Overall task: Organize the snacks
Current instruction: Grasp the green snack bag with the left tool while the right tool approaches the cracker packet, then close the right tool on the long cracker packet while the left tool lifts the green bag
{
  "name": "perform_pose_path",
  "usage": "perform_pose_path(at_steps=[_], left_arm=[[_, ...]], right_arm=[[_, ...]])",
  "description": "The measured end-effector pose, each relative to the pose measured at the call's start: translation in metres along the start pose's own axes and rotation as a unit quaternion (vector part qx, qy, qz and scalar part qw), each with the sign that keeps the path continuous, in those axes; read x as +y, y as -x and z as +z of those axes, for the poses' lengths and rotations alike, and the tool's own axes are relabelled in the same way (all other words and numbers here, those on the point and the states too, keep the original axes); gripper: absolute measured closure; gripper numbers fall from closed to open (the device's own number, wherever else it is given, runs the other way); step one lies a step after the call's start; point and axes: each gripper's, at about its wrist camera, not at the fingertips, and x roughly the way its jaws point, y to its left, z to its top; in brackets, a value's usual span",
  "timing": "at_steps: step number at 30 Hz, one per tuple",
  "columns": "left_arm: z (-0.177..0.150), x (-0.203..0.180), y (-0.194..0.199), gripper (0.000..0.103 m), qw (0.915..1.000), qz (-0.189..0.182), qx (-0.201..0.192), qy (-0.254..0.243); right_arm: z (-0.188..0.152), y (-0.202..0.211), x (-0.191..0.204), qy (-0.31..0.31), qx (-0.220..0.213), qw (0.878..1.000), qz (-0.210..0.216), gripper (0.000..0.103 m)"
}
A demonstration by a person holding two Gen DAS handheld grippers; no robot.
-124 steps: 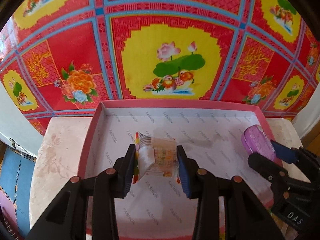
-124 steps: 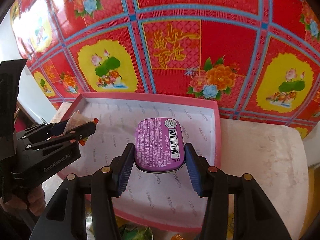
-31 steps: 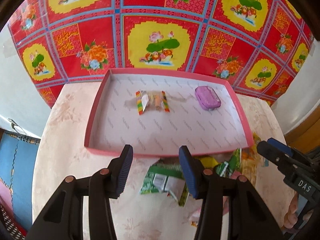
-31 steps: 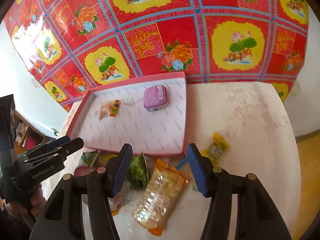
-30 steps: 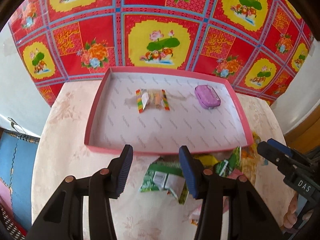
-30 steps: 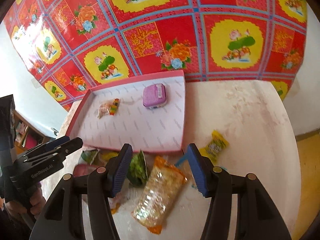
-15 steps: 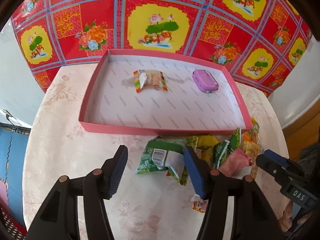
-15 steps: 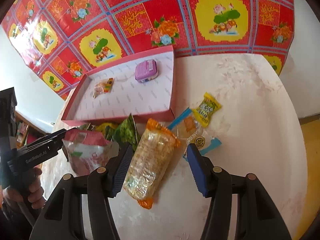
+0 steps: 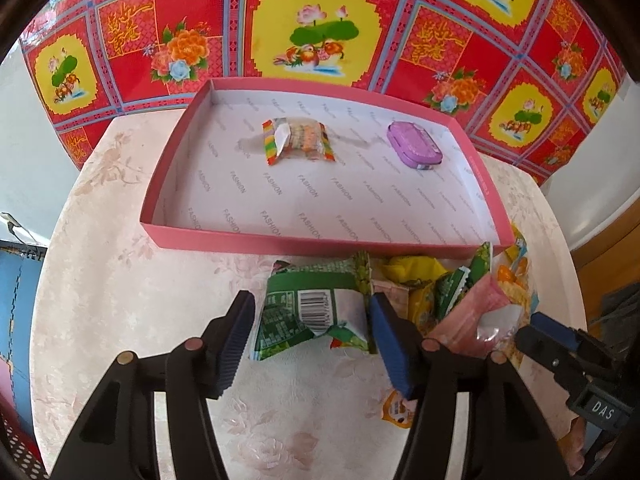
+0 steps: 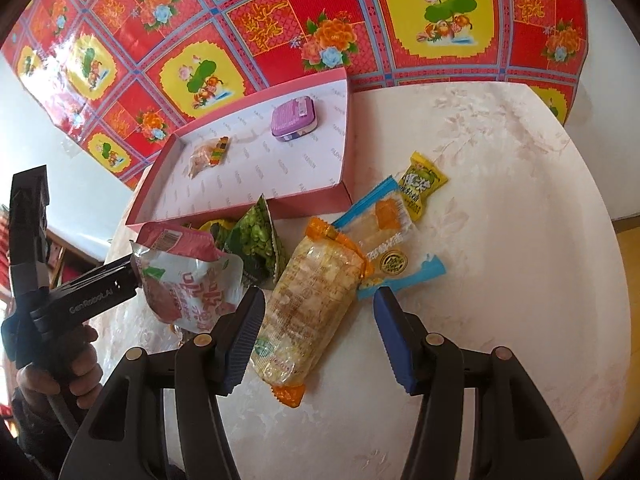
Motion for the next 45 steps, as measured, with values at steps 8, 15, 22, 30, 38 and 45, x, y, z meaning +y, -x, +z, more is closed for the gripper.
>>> perform_pose_path(at_steps=[8, 15, 22, 30, 38, 45], left_arm=[[0.004, 0.006, 0.0, 0.041, 0.9998, -0.006, -0.009, 0.014], [0.006, 0.01, -0.001, 0.041, 0.9997, -0.001, -0.01, 0.02], [0.006, 0.01, -0.001, 0.041, 0.9997, 0.007, -0.021, 0.007], [0.001, 0.006, 0.0, 0.05, 0.9995, 0.012, -0.026, -0.011], [-0.001, 0.008, 0.001, 0.057, 0.9994, 0.006, -0.031, -0.011], [-0.001, 0.011, 0.007, 0.059, 0.9992, 0.005, -0.039, -0.008]], right_arm=[[-0.005, -0.005, 0.008, 0.006, 0.011, 1.0, 0.009, 0.045], [-0.008, -0.012, 0.011, 0.0, 0.019, 1.0, 0.0, 0.045], [-0.01, -0.015, 0.012, 0.004, 0.023, 1.0, -0.005, 0.045], [-0.009, -0.015, 0.013, 0.005, 0.021, 1.0, -0.007, 0.045], [-0.01, -0.015, 0.013, 0.007, 0.018, 1.0, -0.006, 0.045], [-0.011, -0.015, 0.014, 0.012, 0.013, 1.0, -0.017, 0.048]])
